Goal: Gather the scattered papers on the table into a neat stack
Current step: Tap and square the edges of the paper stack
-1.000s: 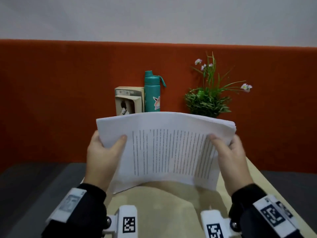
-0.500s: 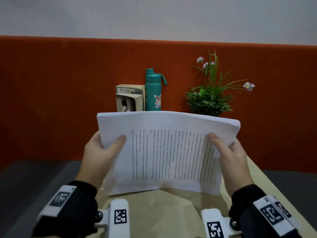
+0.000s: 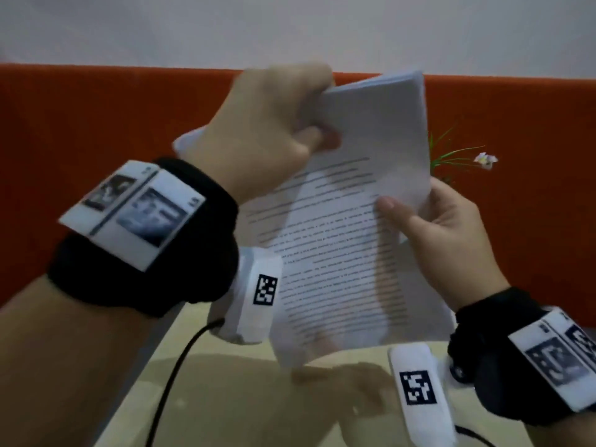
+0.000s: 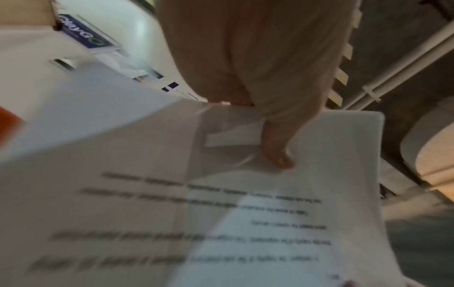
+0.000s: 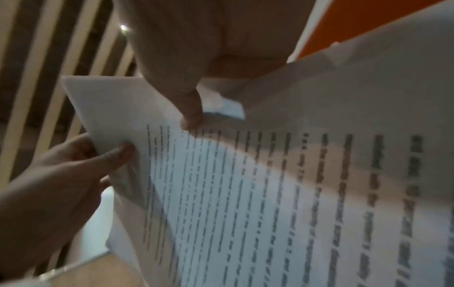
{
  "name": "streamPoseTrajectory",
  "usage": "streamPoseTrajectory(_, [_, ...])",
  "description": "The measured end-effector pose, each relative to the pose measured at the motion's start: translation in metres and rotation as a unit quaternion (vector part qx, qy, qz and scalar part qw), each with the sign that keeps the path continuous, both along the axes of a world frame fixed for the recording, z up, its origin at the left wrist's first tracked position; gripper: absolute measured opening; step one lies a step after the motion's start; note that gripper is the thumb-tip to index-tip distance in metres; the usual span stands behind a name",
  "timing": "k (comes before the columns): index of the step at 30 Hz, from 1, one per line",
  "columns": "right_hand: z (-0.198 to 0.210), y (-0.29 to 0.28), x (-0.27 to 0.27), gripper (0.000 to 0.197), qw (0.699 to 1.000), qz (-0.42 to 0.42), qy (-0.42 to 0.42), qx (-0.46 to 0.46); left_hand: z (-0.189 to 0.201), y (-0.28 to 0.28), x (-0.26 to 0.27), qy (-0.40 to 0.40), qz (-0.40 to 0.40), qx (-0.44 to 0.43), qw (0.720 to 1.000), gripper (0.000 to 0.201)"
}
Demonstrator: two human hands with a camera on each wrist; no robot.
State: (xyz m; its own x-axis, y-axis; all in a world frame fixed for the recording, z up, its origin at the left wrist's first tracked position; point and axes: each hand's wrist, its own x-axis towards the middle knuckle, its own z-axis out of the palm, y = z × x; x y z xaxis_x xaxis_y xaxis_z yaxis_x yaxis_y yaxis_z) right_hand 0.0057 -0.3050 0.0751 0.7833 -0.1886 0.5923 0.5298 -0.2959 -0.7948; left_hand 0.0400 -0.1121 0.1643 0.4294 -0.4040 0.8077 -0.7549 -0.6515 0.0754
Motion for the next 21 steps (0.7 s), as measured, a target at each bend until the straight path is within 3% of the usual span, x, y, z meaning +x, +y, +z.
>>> streamPoseTrajectory(2, [-0.009,-0.003,-0.001,0.016,0.996,0.019,0.002,0.082,-0.014,0.002,0.002,-0.076,0.116,-0.089,0.986,0.044])
streamPoseTrajectory(4, [-0.02,-0.005,-0.003,0.017,0.989,0.024,0.003,0.148,-0.044,0.008,0.002,-0.022,0.182,-0.26,0.948,0.072])
streamPoseTrajectory(6, [-0.03,-0.004,-0.006,0.017,0.981,0.031,0.003,0.191,-0.076,0.009,-0.001,0.18,0.073,-0.391,0.899,0.078])
streamPoseTrajectory(8, [-0.038,0.002,-0.006,0.018,0.98,0.032,0.008,0.198,-0.101,0.004,0.0,0.332,-0.047,-0.448,0.829,0.048])
streamPoseTrajectory(10, [-0.045,0.008,-0.007,0.017,0.982,0.016,0.006,0.19,-0.11,-0.001,0.0,0.304,-0.039,-0.445,0.842,0.017])
streamPoseTrajectory(16, [-0.046,0.012,-0.012,0.015,0.984,-0.035,-0.02,0.172,-0.107,0.001,-0.002,0.243,-0.043,-0.426,0.87,0.018])
streamPoseTrajectory(21, [-0.045,0.012,-0.011,0.019,0.982,-0.032,-0.006,0.184,-0.119,-0.007,-0.005,0.285,-0.041,-0.447,0.847,0.028])
